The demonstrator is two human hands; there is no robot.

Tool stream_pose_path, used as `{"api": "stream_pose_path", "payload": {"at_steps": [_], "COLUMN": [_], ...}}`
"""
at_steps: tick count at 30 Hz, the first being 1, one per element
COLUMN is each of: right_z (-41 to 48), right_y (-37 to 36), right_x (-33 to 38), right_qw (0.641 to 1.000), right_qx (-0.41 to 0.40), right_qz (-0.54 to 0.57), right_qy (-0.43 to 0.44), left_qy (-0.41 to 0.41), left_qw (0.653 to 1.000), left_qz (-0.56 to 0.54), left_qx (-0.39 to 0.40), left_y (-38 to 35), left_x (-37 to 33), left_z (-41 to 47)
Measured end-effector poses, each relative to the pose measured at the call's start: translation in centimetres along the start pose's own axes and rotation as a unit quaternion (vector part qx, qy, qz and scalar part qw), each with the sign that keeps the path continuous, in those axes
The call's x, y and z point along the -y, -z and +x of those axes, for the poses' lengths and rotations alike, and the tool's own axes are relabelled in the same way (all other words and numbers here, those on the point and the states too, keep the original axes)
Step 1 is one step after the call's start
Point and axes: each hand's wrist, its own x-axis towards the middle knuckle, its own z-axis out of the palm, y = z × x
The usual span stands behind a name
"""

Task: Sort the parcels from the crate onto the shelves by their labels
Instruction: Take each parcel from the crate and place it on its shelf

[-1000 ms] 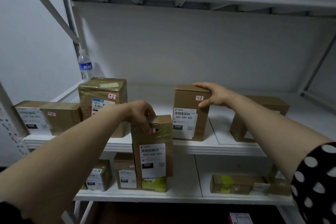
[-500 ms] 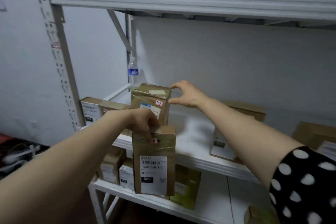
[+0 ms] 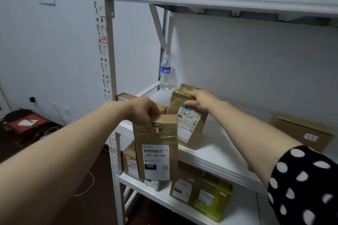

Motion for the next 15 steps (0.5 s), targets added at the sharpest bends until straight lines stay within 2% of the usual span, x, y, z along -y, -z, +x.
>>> {"api": "stream_pose_path", "payload": {"at_steps": [10,15], "right_z": [-7.4,-10.2], "right_y": [1.8,2.2], "right_x": [-6.1,-7.7], "right_qw": [0.996,0.992], "right_qx": [0.033,0.02], "right_qz": [0.043,0.076], "right_qy": [-0.071,-0.101], "left_qy": [-0.031,-0.064], "left_qw": [0.999,0.996], "left_qz": [0.02,0.047], "left_qx": [-0.014,-0.035], "left_y": [1.7,2.7], "left_x": [-4.4,-6.8], "left_z": [2.0,3.4]}}
